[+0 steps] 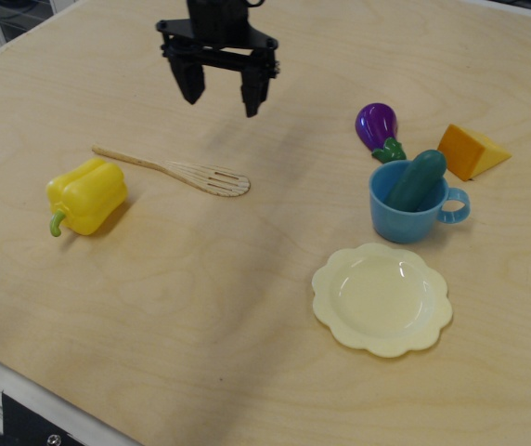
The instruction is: Take cucumber out of cup
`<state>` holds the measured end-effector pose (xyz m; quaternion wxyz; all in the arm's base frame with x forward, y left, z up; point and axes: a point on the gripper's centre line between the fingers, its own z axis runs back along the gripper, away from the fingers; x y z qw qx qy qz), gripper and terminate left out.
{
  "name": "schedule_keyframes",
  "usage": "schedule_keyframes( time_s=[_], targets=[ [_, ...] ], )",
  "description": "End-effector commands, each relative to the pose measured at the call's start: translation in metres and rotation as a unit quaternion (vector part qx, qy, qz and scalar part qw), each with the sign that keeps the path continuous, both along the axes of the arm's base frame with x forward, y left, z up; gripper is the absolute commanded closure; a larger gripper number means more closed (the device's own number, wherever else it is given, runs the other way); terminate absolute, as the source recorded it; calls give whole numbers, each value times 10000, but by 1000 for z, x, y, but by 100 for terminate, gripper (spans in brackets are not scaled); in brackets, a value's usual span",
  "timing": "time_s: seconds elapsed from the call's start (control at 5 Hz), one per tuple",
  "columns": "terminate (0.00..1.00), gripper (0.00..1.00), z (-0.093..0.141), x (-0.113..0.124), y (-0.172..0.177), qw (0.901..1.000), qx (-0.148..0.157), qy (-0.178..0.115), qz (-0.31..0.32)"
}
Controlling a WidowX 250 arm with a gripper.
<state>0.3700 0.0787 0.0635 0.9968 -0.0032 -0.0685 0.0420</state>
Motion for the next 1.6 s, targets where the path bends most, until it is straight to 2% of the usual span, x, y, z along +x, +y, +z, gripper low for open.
schedule_keyframes(
  time_s=[0.0,0.2,0.6,0.8,1.0,1.2,1.4],
  targets=[
    [0,0,40,16,-72,9809,-122,-112,-1936],
    [0,0,46,5,-102,9634,-201,-191,-2668],
    [0,0,43,-11,-138,9422,-201,-95,-3342],
    [0,0,38,-8,-153,9366,-272,3,-3494],
    [0,0,37,-9,-160,9375,-144,7,-3476],
    [0,0,35,-9,-168,9330,-108,49,-3596],
    [0,0,26,-6,-168,9345,-42,200,-3555]
  ],
)
